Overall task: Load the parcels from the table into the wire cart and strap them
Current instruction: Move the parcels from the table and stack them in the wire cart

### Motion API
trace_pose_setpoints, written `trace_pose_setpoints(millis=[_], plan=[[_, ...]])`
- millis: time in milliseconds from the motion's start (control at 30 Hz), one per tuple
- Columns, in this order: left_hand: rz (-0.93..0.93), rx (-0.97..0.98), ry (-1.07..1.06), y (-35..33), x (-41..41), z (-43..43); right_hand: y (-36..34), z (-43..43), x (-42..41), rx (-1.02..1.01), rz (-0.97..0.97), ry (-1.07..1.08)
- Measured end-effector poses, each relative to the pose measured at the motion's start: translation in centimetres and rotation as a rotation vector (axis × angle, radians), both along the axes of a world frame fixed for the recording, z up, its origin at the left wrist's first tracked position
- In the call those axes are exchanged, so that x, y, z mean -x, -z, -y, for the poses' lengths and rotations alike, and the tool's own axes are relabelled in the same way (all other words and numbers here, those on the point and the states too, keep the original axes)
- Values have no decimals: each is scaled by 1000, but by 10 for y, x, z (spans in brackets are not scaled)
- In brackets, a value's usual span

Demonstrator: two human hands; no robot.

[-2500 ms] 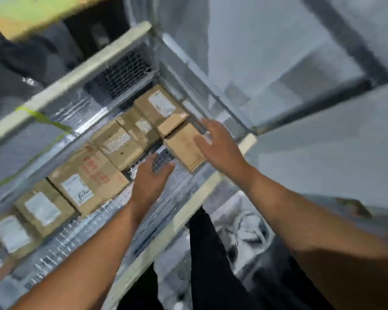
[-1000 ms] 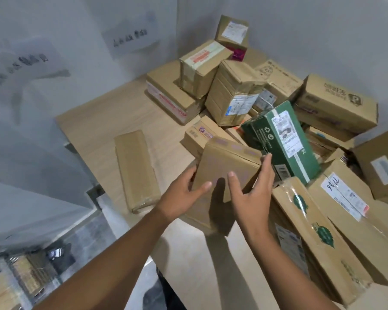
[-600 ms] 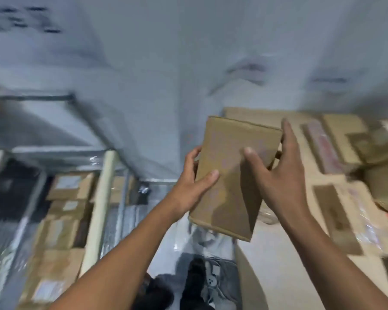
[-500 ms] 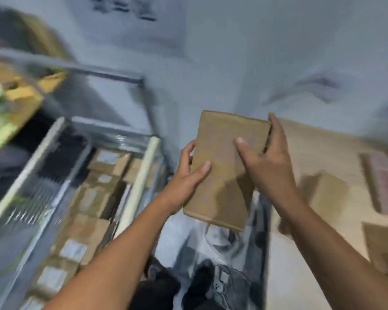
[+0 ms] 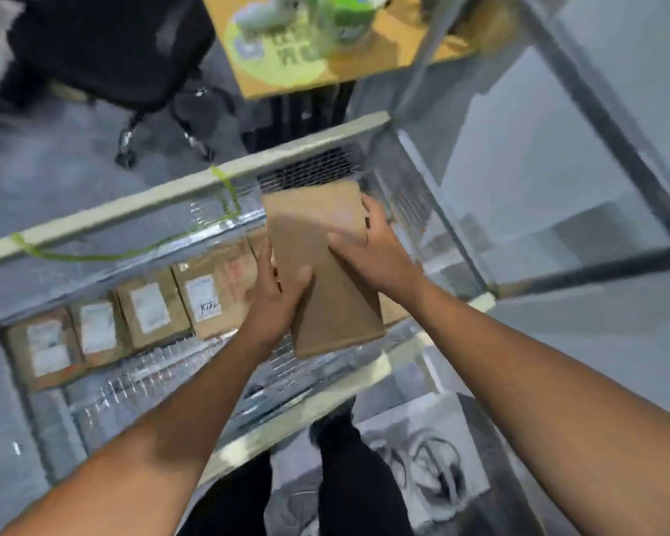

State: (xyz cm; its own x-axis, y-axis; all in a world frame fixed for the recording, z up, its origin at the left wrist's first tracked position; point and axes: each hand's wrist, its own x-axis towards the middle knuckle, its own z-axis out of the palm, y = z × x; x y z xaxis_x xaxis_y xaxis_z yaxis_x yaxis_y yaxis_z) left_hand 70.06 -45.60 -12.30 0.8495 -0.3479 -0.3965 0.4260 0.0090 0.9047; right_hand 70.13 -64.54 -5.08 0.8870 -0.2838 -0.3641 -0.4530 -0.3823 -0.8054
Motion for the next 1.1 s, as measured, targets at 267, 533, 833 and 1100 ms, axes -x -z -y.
trace_pose_setpoints(millis=[267, 533, 833, 1100], plan=[[-180, -81, -32, 211, 5, 42, 229, 55, -32, -33, -261, -186], [-374, -182, -189, 356, 13, 82, 388, 87, -33, -18, -369, -339], [-488, -242, -161, 416, 48, 111, 448, 117, -9, 55, -507, -459], [-458, -383, -344, 461, 13, 146, 494, 99, -24, 821, -279, -577]])
